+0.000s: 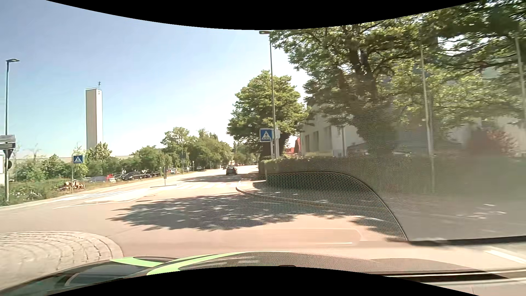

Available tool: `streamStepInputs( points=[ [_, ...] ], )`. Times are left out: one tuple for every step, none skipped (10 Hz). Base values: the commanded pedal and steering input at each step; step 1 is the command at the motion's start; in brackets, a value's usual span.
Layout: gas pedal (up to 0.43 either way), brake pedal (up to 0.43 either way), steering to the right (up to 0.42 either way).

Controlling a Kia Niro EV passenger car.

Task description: Follow the waypoints while adhering to traffic rules and regulations

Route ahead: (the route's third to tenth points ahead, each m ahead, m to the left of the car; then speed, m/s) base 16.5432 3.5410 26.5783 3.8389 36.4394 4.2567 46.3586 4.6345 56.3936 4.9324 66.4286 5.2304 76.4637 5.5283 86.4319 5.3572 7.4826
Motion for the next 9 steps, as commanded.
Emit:
streamStepInputs(
  points=[
    [0.039,0.000,-0.176],
    [0.039,0.000,-0.172],
    [0.047,0.000,-0.163],
    [0.067,0.000,-0.156],
    [0.079,0.000,-0.154],
    [0.098,0.000,-0.151],
    [0.098,0.000,-0.144],
    [0.110,0.000,-0.137],
    [0.110,0.000,-0.125]
  ],
)
